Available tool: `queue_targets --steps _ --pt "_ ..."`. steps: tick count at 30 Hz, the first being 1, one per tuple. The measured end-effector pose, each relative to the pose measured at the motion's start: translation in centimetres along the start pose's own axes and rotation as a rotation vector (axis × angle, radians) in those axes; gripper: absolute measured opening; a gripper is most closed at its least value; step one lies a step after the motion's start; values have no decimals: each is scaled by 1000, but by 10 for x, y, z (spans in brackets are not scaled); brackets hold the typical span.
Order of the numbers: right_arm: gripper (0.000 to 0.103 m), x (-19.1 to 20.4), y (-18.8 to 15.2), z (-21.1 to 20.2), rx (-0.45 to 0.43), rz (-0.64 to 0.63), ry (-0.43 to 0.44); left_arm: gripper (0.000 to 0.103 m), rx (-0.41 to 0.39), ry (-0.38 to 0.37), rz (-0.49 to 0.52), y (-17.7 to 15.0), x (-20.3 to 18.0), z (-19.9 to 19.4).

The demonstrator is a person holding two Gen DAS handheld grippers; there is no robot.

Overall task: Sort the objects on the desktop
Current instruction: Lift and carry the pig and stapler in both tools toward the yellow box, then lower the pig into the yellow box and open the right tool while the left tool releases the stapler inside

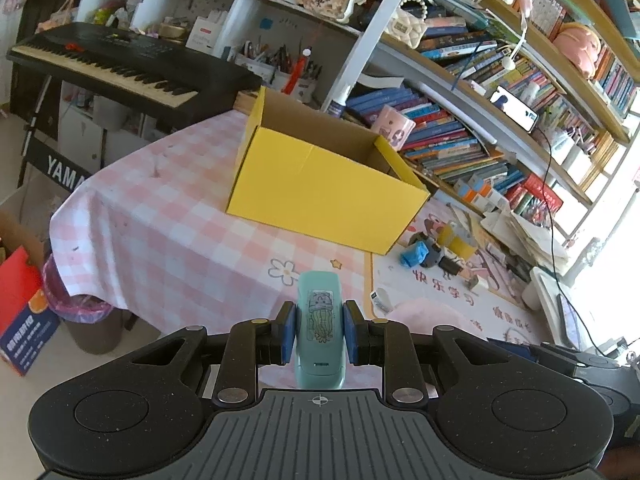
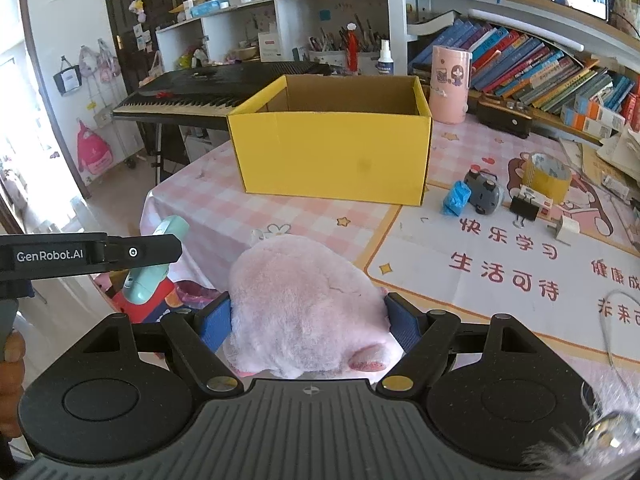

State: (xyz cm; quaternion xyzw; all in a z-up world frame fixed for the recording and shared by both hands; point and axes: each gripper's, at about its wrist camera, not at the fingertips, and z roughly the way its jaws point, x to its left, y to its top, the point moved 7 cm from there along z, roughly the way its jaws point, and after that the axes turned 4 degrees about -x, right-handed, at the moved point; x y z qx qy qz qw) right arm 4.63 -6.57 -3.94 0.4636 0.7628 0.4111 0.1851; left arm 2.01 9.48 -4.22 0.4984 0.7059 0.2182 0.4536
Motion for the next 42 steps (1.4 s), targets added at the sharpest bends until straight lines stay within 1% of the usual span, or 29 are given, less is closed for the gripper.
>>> queue_targets --steps 10,19,28,31,35,39,42 --pt "78 3 7 7 -8 13 -9 24 3 -7 18 6 3 5" --pt "78 1 11 11 1 18 -14 24 15 -18 30 12 2 15" --pt "78 -11 29 26 -20 -5 -15 24 2 -17 59 27 -7 36" --pt "78 -16 43 34 -54 -17 -6 24 -19 -4 68 37 -10 44" --pt "78 -24 71 40 -133 -45 0 24 -68 8 68 61 -15 54" --pt "78 -31 103 43 -226 -130 -24 24 -131 14 63 88 -23 63" --pt "78 -39 129 45 -291 -175 -23 24 -175 28 77 109 -29 72"
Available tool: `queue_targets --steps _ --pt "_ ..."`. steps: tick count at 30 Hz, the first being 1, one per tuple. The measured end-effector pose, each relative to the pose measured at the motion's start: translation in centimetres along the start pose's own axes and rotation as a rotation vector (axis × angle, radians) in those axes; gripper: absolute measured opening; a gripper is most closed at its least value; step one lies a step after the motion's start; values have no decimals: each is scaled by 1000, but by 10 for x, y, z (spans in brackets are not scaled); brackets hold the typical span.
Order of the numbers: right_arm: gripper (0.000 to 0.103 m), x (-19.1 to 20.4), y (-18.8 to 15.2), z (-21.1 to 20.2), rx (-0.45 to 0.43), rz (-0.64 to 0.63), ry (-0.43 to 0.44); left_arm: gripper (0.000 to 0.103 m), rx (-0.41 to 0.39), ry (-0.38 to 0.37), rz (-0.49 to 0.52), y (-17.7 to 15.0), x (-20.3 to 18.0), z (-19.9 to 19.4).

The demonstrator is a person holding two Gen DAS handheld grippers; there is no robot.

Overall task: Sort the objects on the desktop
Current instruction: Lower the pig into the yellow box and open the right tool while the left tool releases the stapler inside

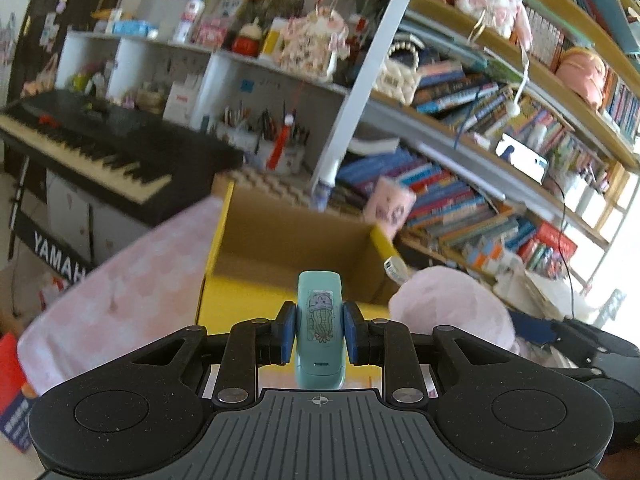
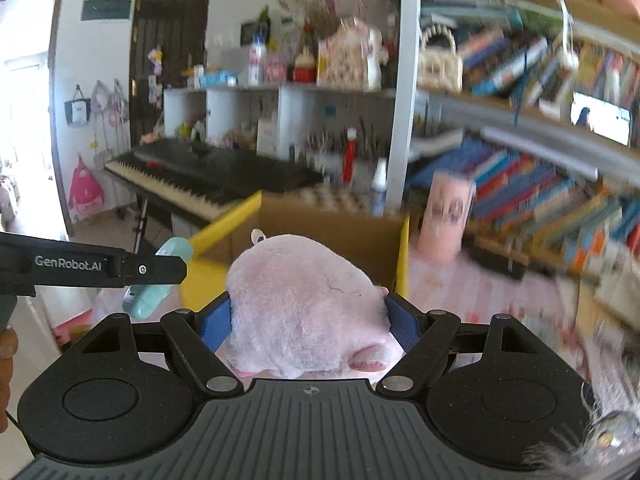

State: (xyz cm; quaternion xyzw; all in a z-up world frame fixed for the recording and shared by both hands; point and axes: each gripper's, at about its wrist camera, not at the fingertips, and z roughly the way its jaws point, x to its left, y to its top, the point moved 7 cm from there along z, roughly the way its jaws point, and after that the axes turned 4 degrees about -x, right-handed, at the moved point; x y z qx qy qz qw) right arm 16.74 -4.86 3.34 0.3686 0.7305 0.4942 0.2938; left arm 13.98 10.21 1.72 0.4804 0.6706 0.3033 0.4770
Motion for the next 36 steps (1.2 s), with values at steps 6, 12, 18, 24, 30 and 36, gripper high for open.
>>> queue_targets --steps 6,12,18,24,30,36 --pt "78 -24 33 32 -57 -22 37 24 -54 30 24 26 -6 30" --pt "78 -49 45 75 -34 -16 79 24 -48 73 28 33 -4 60" --pt "79 -58 39 111 35 -53 128 24 12 125 42 26 3 95" --pt "79 -59 27 153 129 -144 196 24 109 170 85 7 9 125" --pt "79 -53 16 188 215 -262 274 24 176 211 111 -6 13 139" --pt "79 -46 3 213 284 -370 331 24 214 231 176 -11 7 147"
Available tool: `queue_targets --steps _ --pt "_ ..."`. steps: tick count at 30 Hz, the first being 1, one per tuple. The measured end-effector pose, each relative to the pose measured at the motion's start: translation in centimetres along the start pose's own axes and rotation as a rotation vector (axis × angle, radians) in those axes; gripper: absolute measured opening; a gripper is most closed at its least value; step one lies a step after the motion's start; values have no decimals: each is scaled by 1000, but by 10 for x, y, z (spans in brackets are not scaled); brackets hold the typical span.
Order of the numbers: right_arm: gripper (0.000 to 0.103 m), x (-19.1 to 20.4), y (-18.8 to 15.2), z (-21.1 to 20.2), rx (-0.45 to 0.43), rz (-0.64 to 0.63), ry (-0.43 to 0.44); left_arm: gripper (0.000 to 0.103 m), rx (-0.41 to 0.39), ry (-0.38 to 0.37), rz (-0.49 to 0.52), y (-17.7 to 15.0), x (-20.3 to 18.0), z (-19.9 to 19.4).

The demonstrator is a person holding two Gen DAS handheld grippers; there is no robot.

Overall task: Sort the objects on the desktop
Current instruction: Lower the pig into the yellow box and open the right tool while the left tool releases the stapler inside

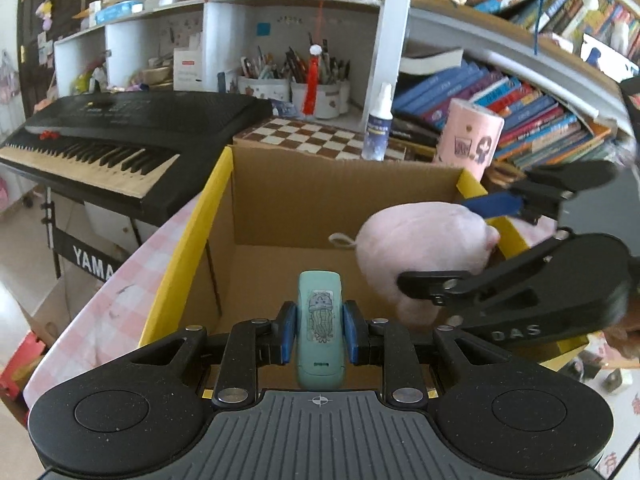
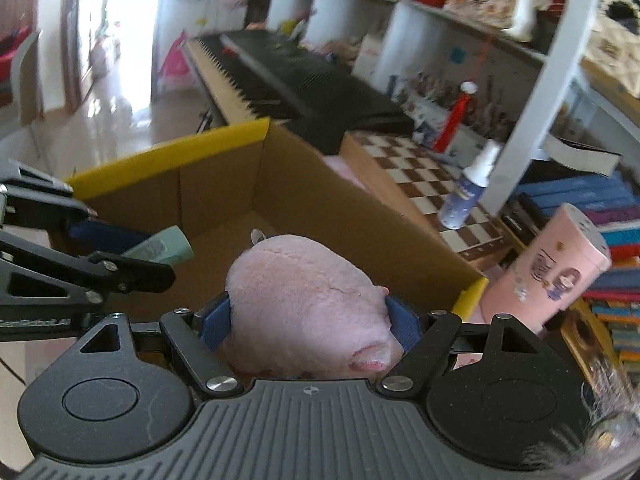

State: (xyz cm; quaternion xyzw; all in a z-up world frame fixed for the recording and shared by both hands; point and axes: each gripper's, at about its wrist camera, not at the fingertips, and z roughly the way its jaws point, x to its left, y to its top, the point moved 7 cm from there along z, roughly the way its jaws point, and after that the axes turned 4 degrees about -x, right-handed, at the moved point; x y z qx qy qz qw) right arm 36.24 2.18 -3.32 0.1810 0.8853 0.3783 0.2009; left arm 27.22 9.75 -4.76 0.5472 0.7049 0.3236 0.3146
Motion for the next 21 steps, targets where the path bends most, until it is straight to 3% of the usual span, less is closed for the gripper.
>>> queue_targets --steps 10,16,18,21 --pt "79 1 -9 24 104 -89 108 24 14 -1 39 -5 -20 0" --pt "84 4 -8 25 106 -125 119 25 10 17 11 -3 -19 2" --pt "86 1 -7 24 96 -104 121 28 -3 24 -15 -1 -16 0" --pt "87 -2 -5 21 78 -77 121 44 -22 38 -58 2 -9 -4"
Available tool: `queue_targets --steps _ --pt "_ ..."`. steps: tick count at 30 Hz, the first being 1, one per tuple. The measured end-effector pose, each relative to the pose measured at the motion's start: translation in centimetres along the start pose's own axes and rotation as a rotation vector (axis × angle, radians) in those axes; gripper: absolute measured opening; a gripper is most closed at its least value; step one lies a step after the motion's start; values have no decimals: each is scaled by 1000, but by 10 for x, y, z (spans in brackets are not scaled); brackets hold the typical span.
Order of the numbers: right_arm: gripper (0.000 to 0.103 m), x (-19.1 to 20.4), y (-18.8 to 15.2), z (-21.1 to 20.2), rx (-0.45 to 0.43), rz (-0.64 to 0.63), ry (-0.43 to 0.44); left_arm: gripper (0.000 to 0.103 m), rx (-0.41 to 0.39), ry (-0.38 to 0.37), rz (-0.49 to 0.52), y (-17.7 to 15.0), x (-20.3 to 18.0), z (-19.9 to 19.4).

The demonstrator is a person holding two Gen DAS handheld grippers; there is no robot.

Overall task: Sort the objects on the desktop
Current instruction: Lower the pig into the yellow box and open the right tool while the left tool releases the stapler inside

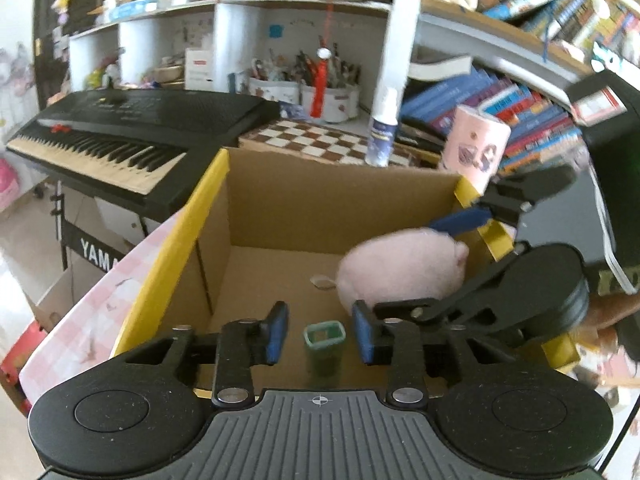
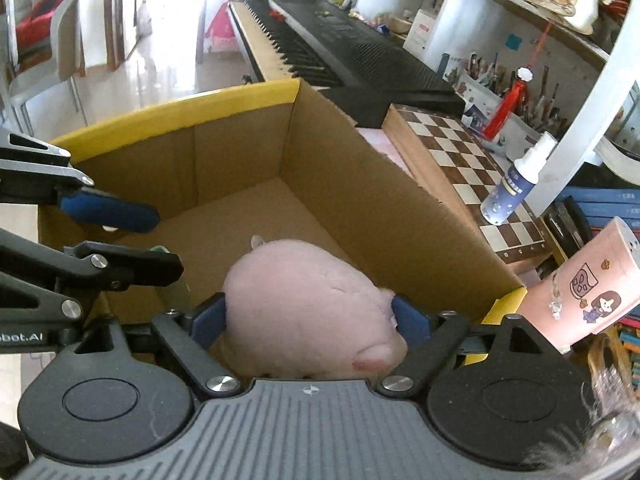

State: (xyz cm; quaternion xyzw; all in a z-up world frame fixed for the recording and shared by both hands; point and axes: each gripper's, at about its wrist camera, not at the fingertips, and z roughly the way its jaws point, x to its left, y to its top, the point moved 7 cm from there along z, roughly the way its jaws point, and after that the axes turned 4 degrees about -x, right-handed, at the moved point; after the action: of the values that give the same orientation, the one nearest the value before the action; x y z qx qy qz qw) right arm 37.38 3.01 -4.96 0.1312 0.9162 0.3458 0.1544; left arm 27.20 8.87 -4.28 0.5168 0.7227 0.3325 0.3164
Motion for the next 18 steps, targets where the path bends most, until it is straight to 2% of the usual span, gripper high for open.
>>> queue_targets --steps 1,2,10,18 --pt "87 -1 1 -2 -8 4 -5 55 -7 7 -9 1 2 -1" --pt "87 -2 2 -4 -18 10 -10 59 -19 10 -16 3 3 -4" --pt "87 -14 15 -41 -142 92 -40 74 -104 28 -33 22 2 -25" --pt "87 -23 15 -82 -238 194 -145 75 -164 8 -39 30 1 -44"
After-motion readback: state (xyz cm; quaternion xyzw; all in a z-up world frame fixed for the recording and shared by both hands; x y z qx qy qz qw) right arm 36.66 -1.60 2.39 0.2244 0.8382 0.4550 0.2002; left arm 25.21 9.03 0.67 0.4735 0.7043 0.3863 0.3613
